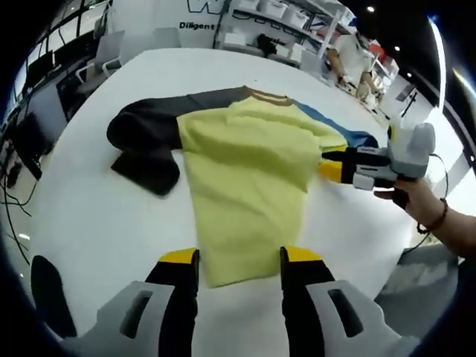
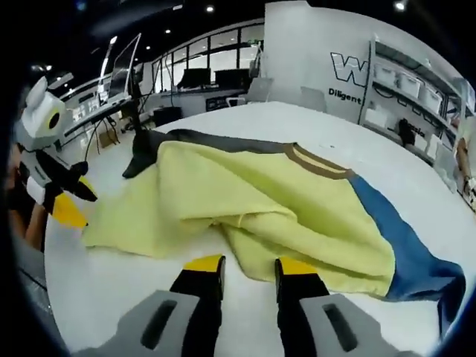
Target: Fold the garment on the visible template until the final outline fits inside the template.
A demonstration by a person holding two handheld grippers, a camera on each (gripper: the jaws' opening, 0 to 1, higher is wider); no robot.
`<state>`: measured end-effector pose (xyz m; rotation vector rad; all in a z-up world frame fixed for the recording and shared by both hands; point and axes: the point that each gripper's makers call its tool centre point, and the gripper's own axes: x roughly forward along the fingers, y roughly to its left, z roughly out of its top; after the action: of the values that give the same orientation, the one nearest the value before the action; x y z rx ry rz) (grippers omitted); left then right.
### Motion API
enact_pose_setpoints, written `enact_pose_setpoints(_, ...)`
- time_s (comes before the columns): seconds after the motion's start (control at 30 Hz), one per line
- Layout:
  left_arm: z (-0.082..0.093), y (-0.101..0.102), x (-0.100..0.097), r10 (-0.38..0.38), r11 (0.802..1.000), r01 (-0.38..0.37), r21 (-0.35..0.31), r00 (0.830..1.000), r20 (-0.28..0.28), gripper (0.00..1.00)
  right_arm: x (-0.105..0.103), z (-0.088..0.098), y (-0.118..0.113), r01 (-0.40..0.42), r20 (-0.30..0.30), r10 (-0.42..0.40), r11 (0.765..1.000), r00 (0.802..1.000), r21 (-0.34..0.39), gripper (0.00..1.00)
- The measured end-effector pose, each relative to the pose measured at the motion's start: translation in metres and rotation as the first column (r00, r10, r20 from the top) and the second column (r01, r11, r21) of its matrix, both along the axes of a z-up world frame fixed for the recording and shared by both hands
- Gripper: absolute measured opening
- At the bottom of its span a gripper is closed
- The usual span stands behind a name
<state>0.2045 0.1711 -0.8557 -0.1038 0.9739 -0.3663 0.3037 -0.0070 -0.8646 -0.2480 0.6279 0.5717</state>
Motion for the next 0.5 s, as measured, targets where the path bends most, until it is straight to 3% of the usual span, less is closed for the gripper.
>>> enact_pose_setpoints(0.13, 0.0, 0.0, -0.001, -0.016, 0.999, 0.016, 0.033, 1.0, -0.002, 0.35, 0.002, 0.001, -0.004, 0.004, 0.003, -0.004, 1.0, 1.0, -0.002, 0.06)
enact_pose_setpoints(0.23, -0.002, 0.0, -0.002, -0.01, 0.999, 0.01, 0.033, 1.0, -0.008, 0.27, 0.001, 0.002, -0.003, -0.003, 0.0, 0.003, 1.0, 1.0, 0.006, 0.0)
enact_pose_setpoints(0.3, -0.003, 0.0, -0.004, -0.014, 0.999, 0.014, 0.035, 1.0, -0.018, 0.2, -0.001, 0.002, -0.003, -0.009, 0.004, 0.009, 1.0, 1.0, -0.003, 0.0)
enact_pose_setpoints(0.4, -0.008, 0.003, -0.008, -0.012, 0.999, 0.014, 0.035, 0.999, -0.04, 0.01, -0.004, 0.002, -0.004, -0.03, 0.005, 0.03, 0.999, 1.0, -0.026, 0.0)
enact_pose_setpoints(0.5, -0.008, 0.004, -0.007, -0.015, 1.0, 0.016, 0.027, 0.999, -0.042, 0.0, -0.01, 0.004, -0.005, -0.053, -0.011, 0.052, 0.998, 0.999, -0.04, 0.0)
